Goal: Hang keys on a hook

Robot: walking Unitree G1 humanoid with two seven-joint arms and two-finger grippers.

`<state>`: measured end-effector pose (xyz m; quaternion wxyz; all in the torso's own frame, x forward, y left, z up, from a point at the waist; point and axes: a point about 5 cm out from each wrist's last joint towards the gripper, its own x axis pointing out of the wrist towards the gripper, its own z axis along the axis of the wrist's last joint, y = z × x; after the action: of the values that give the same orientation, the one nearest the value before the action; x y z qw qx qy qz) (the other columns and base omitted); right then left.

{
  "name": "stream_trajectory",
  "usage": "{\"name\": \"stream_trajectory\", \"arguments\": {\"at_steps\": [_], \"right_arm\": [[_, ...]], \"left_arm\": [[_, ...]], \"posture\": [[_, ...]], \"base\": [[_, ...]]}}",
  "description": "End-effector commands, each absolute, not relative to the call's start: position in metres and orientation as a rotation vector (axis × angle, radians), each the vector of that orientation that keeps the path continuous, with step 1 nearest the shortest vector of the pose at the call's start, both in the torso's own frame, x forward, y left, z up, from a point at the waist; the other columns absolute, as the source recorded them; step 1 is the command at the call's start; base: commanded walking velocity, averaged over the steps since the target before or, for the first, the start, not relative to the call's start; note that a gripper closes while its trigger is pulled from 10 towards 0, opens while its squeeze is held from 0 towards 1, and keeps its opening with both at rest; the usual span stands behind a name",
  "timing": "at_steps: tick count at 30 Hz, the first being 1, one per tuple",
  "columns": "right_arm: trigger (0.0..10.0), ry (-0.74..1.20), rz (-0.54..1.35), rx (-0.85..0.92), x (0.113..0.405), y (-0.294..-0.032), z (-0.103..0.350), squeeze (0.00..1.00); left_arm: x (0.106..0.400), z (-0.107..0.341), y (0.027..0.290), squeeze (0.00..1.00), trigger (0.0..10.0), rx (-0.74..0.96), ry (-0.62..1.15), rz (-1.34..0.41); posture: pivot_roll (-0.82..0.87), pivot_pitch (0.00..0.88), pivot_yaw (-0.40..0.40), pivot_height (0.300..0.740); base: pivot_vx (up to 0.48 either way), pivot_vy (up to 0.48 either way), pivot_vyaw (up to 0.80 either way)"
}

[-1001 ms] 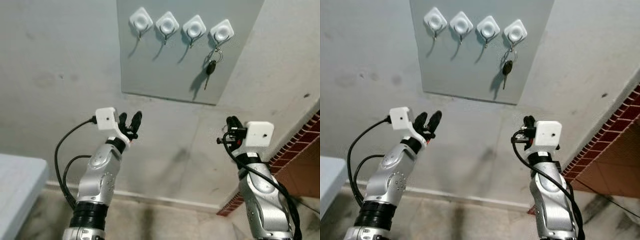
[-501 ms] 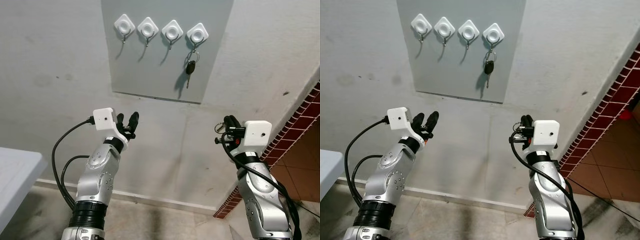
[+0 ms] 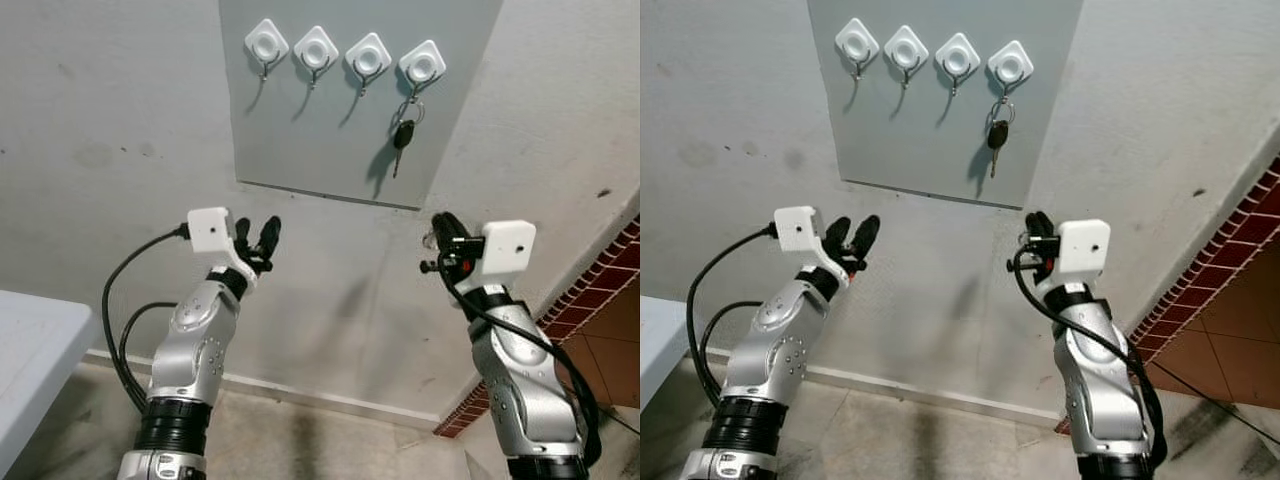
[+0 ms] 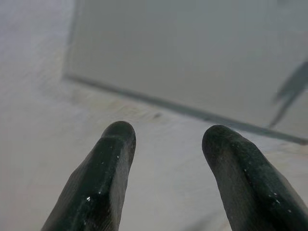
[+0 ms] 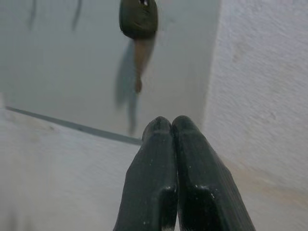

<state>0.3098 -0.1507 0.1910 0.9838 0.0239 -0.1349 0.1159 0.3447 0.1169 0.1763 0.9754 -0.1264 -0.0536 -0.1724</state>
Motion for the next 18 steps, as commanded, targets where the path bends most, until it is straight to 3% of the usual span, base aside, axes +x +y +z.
{"name": "stream_trajectory", "arguments": {"at_steps": [1, 10, 18], "right_arm": [[10.0, -0.318, 0.274, 0.064, 0.311, -0.149, 0.202, 0.00], [10.0, -0.427, 0.411, 0.133, 0.315, -0.135, 0.225, 0.00], [10.0, -0.521, 0.454, 0.183, 0.324, -0.128, 0.250, 0.00]], "left_arm": [[0.345, 0.193, 0.108, 0.00, 10.0, -0.219, -0.161, -0.415], [0.343, 0.220, 0.084, 0.00, 10.0, -0.202, -0.240, -0.552], [0.342, 0.232, 0.079, 0.00, 10.0, -0.189, -0.270, -0.595]], "posture": [[0.04, 0.111, -0.039, 0.740], [0.04, 0.108, -0.039, 0.740], [0.04, 0.103, -0.034, 0.740]], "base": [[0.000, 0.000, 0.00], [0.000, 0.000, 0.00], [0.000, 0.000, 0.00]]}}
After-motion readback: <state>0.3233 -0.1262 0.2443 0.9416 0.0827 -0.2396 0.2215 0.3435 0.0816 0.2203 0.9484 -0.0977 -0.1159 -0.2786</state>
